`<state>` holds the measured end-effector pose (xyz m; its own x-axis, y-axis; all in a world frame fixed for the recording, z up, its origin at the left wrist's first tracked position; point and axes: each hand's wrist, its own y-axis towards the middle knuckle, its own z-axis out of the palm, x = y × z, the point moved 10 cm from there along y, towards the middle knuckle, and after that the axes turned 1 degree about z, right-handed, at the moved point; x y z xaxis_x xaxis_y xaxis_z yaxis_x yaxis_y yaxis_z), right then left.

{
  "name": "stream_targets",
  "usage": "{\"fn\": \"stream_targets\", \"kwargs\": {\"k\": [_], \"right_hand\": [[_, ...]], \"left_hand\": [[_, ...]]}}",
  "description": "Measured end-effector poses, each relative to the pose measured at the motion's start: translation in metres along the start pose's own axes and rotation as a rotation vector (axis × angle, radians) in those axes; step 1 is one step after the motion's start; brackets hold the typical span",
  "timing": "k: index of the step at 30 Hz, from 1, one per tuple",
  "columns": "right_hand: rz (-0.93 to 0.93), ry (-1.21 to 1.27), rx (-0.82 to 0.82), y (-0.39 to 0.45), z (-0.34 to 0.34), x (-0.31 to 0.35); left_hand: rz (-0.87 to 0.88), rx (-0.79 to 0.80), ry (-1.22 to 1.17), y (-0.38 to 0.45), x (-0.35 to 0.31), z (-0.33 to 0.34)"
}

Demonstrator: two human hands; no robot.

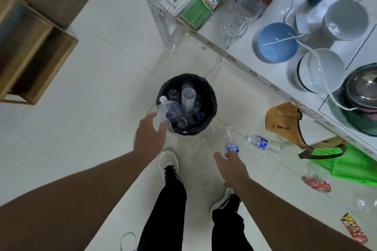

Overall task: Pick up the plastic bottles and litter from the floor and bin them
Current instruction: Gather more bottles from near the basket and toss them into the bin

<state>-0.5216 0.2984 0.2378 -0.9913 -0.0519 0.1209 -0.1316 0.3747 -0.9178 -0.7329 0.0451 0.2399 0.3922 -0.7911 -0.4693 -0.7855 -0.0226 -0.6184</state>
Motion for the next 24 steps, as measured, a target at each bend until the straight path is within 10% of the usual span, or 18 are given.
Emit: {"fn": "stream_targets", "kwargs": {"k": [24], "right_hand": [[-0.192, -0.264, 0.058, -0.074, -0.076, -0.110]], "left_hand": [[-0.201, -0.106, -0.104, -0.200, 0.068, 0.020]]}}
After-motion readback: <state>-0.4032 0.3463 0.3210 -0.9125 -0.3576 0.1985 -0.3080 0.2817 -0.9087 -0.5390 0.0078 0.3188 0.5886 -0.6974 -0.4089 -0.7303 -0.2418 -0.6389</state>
